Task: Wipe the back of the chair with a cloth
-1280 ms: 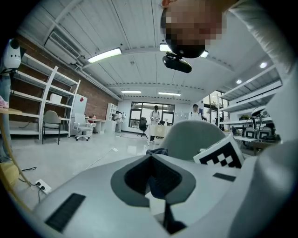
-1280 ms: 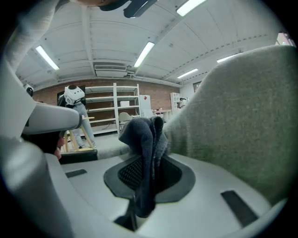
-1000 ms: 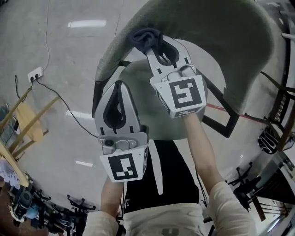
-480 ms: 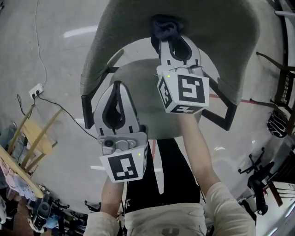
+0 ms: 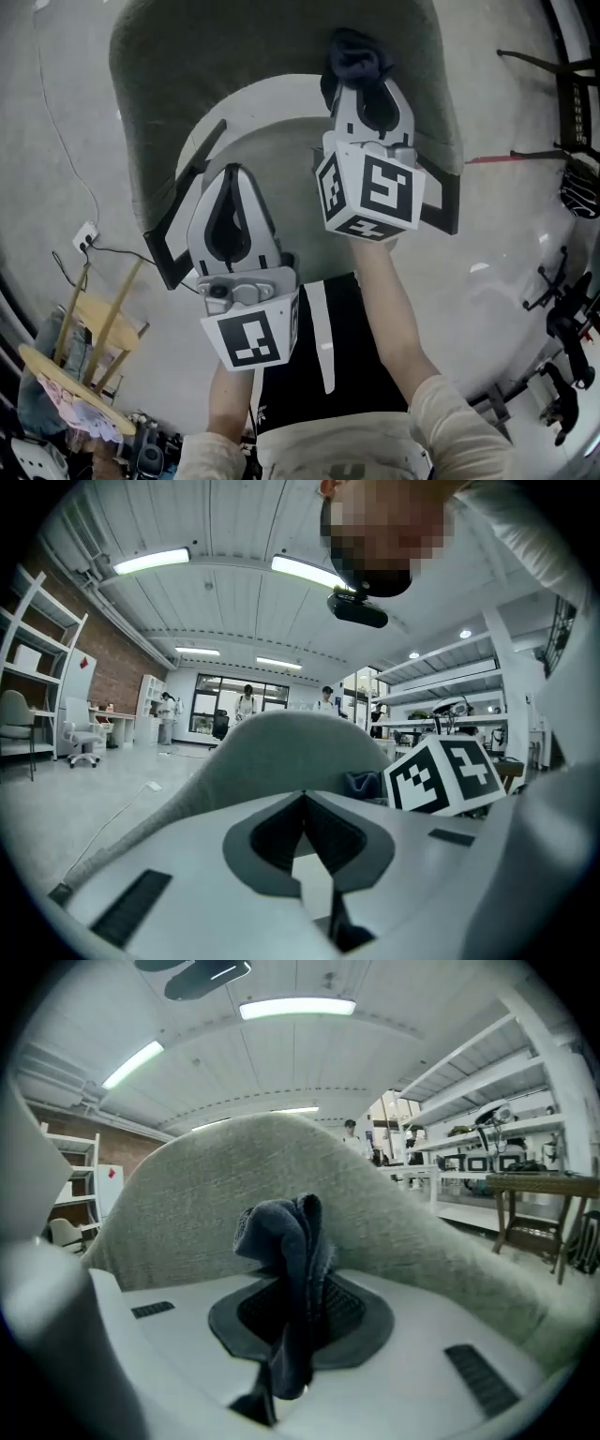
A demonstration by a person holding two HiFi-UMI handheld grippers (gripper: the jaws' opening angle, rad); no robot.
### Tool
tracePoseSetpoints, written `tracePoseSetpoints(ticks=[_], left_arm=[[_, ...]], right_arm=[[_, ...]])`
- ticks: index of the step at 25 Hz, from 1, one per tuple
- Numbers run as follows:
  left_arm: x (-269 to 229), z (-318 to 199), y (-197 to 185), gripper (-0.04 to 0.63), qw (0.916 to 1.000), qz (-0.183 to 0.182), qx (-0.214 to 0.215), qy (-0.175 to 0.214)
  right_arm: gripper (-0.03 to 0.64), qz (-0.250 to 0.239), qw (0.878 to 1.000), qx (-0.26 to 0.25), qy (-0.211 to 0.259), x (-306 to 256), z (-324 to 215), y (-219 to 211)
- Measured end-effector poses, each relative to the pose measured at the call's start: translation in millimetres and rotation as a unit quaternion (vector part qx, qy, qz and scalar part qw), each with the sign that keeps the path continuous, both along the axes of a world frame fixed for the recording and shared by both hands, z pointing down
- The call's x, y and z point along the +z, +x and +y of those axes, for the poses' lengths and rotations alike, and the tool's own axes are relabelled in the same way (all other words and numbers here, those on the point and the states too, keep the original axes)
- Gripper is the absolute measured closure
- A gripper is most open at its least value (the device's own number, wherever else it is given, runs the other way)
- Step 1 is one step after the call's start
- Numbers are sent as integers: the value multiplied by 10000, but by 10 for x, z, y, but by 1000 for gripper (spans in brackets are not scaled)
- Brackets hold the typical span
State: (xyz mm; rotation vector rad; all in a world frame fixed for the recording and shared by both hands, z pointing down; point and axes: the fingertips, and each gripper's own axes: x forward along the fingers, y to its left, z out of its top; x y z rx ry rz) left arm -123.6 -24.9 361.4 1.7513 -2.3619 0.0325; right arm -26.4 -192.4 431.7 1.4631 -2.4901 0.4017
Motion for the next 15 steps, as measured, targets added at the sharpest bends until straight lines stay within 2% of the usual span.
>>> tracePoseSetpoints(ticks=[6, 15], left_arm=[[63, -163, 348, 578, 9974, 115, 702, -104], [183, -231, 778, 578, 9875, 0, 1569, -179]], right_arm=[[560, 246, 9957, 867, 229, -53, 5, 577], [560, 411, 9767, 2054, 471, -145, 266, 1404]])
